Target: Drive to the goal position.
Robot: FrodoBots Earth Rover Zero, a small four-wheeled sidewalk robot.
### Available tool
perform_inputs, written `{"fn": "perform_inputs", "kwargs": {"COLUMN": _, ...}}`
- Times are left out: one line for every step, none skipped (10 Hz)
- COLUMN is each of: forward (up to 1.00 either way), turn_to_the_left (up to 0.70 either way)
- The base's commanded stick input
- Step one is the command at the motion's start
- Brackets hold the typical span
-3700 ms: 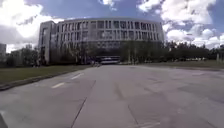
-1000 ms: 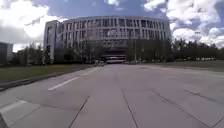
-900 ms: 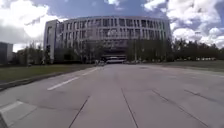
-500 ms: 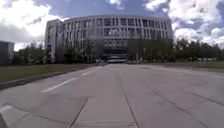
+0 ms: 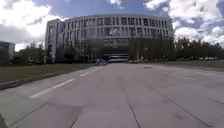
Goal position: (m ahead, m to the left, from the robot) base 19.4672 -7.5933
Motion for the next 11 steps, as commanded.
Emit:
{"fn": "perform_inputs", "kwargs": {"forward": 0.7, "turn_to_the_left": 0.0}}
{"fn": "perform_inputs", "kwargs": {"forward": 0.7, "turn_to_the_left": 0.0}}
{"fn": "perform_inputs", "kwargs": {"forward": 0.7, "turn_to_the_left": 0.0}}
{"fn": "perform_inputs", "kwargs": {"forward": 0.7, "turn_to_the_left": 0.0}}
{"fn": "perform_inputs", "kwargs": {"forward": 0.7, "turn_to_the_left": 0.0}}
{"fn": "perform_inputs", "kwargs": {"forward": 0.7, "turn_to_the_left": 0.0}}
{"fn": "perform_inputs", "kwargs": {"forward": 0.7, "turn_to_the_left": 0.0}}
{"fn": "perform_inputs", "kwargs": {"forward": 0.7, "turn_to_the_left": 0.0}}
{"fn": "perform_inputs", "kwargs": {"forward": 0.7, "turn_to_the_left": 0.0}}
{"fn": "perform_inputs", "kwargs": {"forward": 0.7, "turn_to_the_left": 0.0}}
{"fn": "perform_inputs", "kwargs": {"forward": 0.7, "turn_to_the_left": 0.0}}
